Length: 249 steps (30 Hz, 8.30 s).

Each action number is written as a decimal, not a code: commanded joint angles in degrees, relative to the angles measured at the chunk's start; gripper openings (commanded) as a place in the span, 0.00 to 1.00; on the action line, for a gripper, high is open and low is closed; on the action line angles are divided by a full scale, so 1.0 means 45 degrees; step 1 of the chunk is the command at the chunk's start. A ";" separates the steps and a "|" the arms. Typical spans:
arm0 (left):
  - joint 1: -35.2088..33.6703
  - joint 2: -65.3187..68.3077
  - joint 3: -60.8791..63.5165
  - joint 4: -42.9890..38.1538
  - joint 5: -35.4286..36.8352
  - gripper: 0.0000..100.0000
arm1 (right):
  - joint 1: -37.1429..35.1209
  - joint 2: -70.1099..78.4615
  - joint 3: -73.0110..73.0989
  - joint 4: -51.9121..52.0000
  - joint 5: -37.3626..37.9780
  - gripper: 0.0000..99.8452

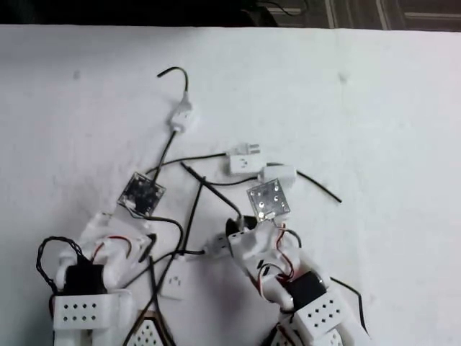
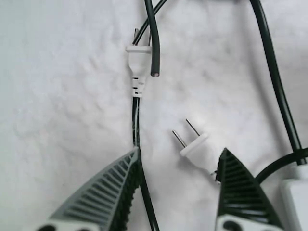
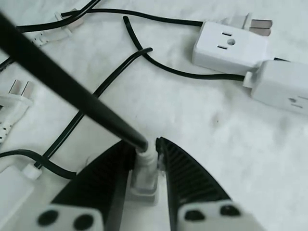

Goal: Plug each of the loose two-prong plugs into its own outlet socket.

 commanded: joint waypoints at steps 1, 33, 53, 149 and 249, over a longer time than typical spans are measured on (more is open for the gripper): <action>-0.0088 -0.0127 -0.0059 0.0059 0.0000 0.26 | -0.0772 -0.0029 0.0117 0.0850 0.0156 0.02; -0.0088 -0.0127 -0.0059 0.0078 0.0000 0.26 | -0.0869 -0.0010 0.0117 -0.2432 0.5372 0.02; -0.0479 -0.0147 -0.1739 0.0860 0.0117 0.26 | 0.2764 0.0088 -0.4435 0.1944 -0.0059 0.02; -0.1358 0.5031 -0.5392 0.0020 0.2090 0.21 | -0.0107 0.0557 -0.5431 0.1905 0.3106 0.02; 0.5421 0.3370 -0.5392 -0.3243 0.6017 0.21 | -0.2725 0.7121 -0.8830 0.0576 0.2364 0.02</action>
